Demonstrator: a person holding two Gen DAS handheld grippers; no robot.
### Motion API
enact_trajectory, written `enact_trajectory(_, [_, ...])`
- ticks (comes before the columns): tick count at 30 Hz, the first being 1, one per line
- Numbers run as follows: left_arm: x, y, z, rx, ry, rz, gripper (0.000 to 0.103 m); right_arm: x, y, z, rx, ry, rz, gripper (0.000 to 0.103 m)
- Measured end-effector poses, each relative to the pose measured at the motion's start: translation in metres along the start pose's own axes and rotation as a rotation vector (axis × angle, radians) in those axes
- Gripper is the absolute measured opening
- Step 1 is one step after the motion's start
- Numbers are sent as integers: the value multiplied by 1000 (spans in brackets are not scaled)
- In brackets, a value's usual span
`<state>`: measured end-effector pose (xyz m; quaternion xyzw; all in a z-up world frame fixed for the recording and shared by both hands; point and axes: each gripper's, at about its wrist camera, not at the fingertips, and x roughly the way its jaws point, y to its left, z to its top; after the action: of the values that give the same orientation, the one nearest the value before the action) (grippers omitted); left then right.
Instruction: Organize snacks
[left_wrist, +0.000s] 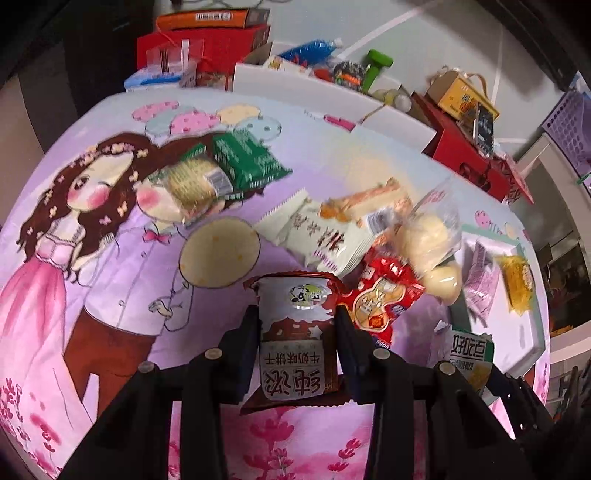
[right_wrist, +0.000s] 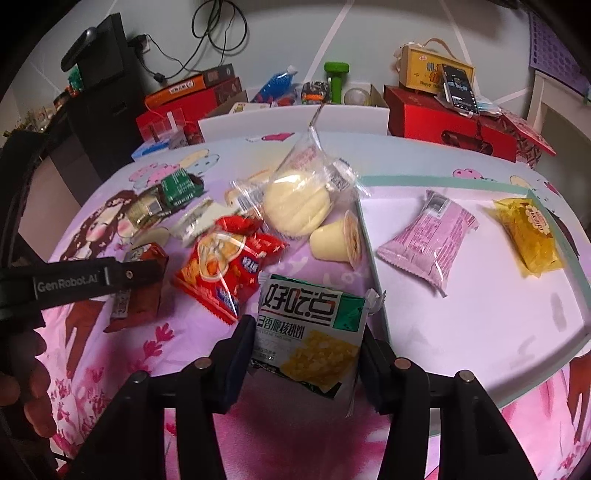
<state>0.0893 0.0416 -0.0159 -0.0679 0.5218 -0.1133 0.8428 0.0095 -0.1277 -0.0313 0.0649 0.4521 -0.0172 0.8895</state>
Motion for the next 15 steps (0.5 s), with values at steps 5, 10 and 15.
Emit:
enact_trajectory(5, [-15, -2, 3, 11, -58, -2, 41, -7, -4, 3, 21, -17, 6, 55])
enact_trajectory(10, [-23, -11, 5, 28, -97, -15, 41, -14, -12, 6, 52, -36, 10, 55])
enact_trajectory(15, [-28, -29, 6, 62, -124, -53, 41, -20, -28, 11, 101, -51, 3, 55])
